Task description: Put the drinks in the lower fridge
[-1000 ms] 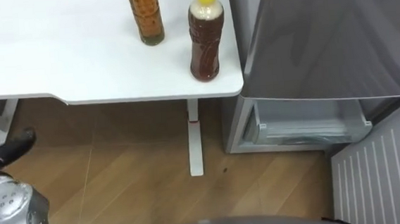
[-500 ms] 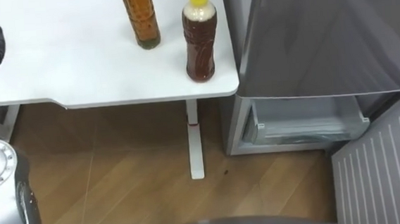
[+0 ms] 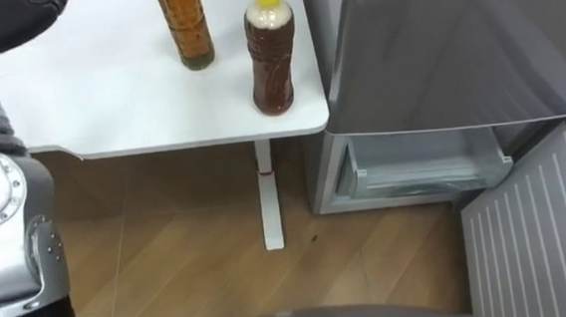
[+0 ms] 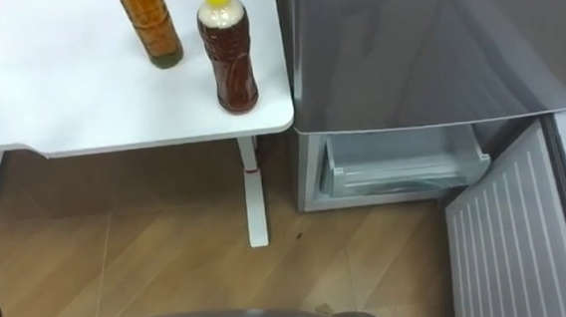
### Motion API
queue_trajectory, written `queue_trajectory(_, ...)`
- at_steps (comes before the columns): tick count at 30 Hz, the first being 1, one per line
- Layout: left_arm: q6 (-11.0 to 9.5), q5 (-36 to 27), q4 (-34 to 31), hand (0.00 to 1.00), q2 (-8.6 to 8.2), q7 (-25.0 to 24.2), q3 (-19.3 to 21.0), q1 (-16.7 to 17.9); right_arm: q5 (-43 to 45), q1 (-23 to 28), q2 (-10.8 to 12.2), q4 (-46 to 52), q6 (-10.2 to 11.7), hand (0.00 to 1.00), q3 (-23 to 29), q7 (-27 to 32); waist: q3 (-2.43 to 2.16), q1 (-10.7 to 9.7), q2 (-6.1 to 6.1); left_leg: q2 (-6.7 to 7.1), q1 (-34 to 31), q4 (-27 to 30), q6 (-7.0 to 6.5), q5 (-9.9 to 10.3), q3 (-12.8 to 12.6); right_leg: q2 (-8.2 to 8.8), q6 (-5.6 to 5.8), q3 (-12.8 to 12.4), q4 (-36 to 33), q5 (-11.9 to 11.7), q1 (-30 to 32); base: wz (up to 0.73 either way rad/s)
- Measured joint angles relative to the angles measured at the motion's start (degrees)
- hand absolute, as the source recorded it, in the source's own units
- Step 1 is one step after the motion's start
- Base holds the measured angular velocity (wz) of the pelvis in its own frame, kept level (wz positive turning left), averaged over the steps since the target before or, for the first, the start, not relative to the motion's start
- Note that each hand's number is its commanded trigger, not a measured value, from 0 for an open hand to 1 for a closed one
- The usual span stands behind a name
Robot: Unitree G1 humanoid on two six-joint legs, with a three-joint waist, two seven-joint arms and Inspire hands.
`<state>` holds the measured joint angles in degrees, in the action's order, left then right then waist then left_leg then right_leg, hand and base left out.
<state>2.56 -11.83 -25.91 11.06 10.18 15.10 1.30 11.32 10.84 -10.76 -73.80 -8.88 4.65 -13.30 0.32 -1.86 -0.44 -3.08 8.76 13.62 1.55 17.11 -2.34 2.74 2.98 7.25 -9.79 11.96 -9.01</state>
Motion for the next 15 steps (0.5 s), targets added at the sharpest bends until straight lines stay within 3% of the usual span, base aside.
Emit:
queue_trajectory(4,0.06,-1.09,-0.28,0.00,1.13,-3.55,-3.09,-1.20,0.00,-1.24,-0.05,-0.45,-1.14,0.00,-0.06,0.14,0.14,-0.61,0.08,-0.02,-0.13,0.01,0.00,0.00,0.13,-0.03,0.00,0.06,-0.02,0.00,0.04,0.00)
queue_trajectory(15,2.49,-3.84,-0.32,0.00,1.23,-12.52,-7.09,-1.86,0.23,-3.41,-0.24,-2.22,-1.30,0.00,-0.76,-1.29,0.32,-2.48,0.99,-0.10,-0.11,-0.02,0.00,0.00,-0.44,-0.20,-0.05,-0.95,-0.16,-0.05,0.82,-0.05)
